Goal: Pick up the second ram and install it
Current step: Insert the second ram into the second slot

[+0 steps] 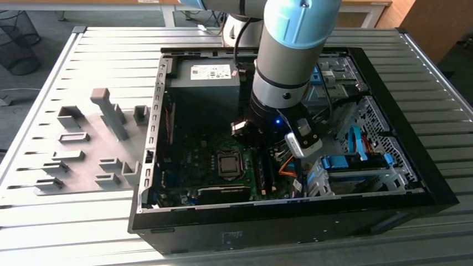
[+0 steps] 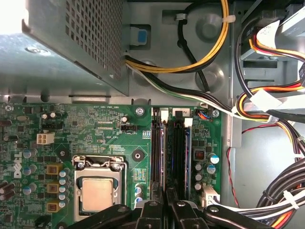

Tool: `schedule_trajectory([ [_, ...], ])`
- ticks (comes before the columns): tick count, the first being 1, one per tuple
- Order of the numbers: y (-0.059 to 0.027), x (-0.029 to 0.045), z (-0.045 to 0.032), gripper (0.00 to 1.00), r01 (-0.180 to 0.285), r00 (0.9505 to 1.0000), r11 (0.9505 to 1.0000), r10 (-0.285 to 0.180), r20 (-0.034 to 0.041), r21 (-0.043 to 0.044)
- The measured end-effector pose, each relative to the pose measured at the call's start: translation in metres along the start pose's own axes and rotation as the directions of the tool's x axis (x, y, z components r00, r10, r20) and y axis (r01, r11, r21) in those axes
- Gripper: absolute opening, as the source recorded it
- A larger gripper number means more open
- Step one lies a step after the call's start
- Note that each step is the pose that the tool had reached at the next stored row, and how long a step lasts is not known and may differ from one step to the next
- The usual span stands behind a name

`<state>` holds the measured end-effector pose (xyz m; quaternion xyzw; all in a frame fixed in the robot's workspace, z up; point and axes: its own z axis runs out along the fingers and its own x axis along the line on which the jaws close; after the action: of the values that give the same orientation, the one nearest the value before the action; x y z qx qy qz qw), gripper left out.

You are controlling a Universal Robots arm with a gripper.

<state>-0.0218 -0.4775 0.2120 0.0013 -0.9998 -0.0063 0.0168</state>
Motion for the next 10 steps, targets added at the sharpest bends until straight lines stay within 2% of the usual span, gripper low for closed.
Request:
schedule_trajectory([
  [7, 0.0000, 0.0000, 0.0001, 0.15, 0.000, 1.0000, 1.0000, 0.000, 0.0001, -0.0003],
  [8, 0.0000, 0.0000, 0.0001, 0.21, 0.000, 1.0000, 1.0000, 0.000, 0.0001, -0.0002],
  [10, 0.0000, 0.0000, 0.0001, 0.21, 0.000, 1.0000, 1.0000, 0.000, 0.0001, -0.0002],
])
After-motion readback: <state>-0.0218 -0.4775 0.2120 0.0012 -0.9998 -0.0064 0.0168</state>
